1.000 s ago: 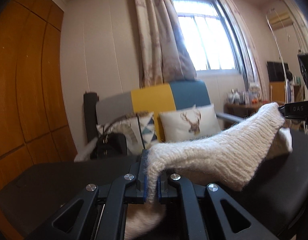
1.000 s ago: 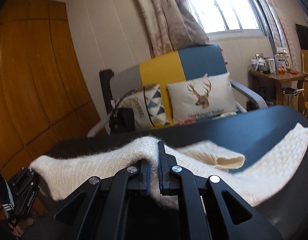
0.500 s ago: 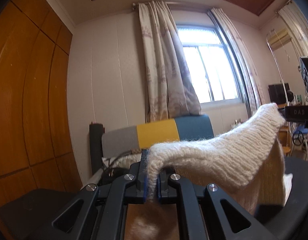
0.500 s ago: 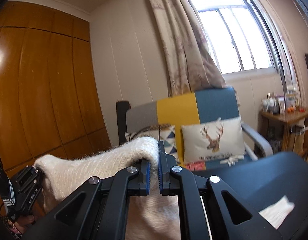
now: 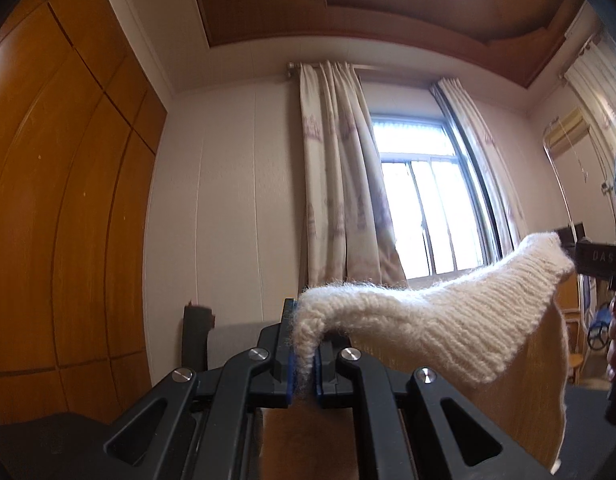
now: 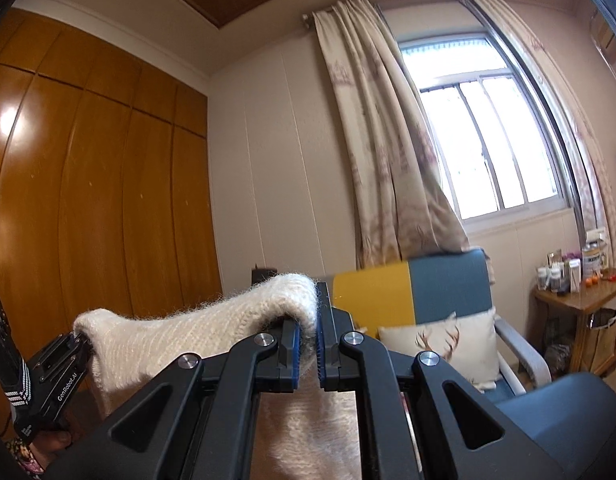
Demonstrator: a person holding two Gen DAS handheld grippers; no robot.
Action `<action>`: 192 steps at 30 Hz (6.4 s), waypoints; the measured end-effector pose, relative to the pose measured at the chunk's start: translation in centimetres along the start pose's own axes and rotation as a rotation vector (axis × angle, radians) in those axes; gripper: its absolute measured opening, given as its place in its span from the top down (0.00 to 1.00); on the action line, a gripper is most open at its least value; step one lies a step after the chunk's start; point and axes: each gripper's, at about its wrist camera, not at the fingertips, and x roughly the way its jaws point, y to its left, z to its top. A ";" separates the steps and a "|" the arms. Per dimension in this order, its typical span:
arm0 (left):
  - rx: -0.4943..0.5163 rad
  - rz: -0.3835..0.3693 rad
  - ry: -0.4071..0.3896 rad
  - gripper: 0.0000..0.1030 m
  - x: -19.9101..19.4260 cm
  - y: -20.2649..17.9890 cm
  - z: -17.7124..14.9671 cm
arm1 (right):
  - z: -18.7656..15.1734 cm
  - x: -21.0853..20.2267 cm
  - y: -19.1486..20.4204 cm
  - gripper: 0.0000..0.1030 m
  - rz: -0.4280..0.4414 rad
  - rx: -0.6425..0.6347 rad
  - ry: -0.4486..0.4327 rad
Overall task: Fold clothes
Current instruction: 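Lift the sweater up with both grippers holding its edges, then lower the held sweater onto the ottoman with both grippers and release, then grasp a sweater sleeve with the right gripper and lift it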
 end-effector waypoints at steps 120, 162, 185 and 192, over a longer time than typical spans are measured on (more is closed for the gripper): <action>-0.062 -0.065 1.174 0.82 33.4 -4.4 -40.6 | -30.9 24.6 -21.4 0.50 -0.325 0.277 0.857; -0.018 -0.215 1.123 0.77 14.0 -6.6 -36.8 | -28.2 5.6 -13.7 0.86 -0.321 0.000 1.037; 0.097 -0.200 1.125 0.76 14.3 -8.2 -36.4 | -27.4 6.2 -21.0 0.53 -0.216 0.278 0.947; 0.185 -0.222 1.127 0.77 14.5 -9.8 -35.6 | -31.7 4.2 -16.2 0.67 -0.116 0.278 1.124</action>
